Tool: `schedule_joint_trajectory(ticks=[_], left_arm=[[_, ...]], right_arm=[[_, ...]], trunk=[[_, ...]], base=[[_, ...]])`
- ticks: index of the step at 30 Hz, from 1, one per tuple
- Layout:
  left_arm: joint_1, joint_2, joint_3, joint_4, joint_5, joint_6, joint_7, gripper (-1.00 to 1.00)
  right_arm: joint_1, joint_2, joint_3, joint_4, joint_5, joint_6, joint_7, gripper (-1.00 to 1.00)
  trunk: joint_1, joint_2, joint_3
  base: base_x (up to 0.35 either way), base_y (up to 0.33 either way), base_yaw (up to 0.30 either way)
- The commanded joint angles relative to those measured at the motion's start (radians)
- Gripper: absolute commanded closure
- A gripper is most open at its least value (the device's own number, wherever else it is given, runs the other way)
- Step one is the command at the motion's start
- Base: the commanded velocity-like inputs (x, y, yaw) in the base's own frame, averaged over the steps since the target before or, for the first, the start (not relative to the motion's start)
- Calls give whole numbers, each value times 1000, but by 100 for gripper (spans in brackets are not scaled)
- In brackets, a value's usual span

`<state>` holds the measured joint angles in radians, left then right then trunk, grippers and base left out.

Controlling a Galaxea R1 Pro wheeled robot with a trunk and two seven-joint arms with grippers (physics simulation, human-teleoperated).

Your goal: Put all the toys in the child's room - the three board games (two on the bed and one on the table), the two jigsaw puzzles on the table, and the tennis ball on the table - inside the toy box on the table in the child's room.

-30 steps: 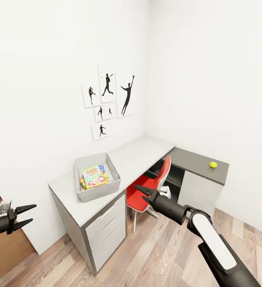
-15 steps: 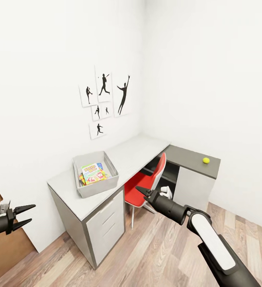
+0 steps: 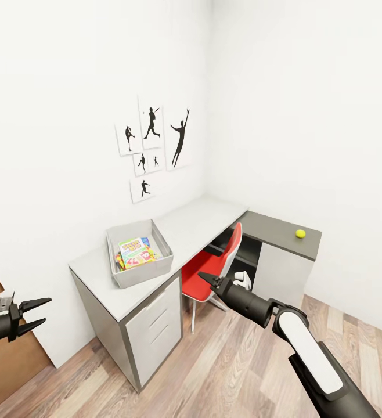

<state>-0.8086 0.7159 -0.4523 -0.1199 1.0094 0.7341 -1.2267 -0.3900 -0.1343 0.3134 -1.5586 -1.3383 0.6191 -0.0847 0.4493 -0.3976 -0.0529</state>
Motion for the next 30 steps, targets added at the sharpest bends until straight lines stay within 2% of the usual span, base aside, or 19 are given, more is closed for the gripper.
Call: schedule_joint_trajectory(ticks=[1,9,20,30], left_arm=[[-1,1,-8,0,8,8,-3,-100],[-1,1,-7,0,8,9,-5,-100],[-1,1,-7,0,8,10,-5,-100],[-1,-2,-7,0,8,8,-4,-100]], right_arm=[[-1,-1,1,-1,-10,1,-9,-100],[-1,0,2,-1,-10,1,-9,-100],[-1,0,2,0,-10,1,-9,-100],[-1,1,4,0,-10,1,-9,-100]], trunk=[[1,-2,-2],[1,-2,-2],[1,-2,-2],[1,-2,-2]], base=[[0,0,0],[-98,41,-6],[-79,33,-203],[-3,1,-35]])
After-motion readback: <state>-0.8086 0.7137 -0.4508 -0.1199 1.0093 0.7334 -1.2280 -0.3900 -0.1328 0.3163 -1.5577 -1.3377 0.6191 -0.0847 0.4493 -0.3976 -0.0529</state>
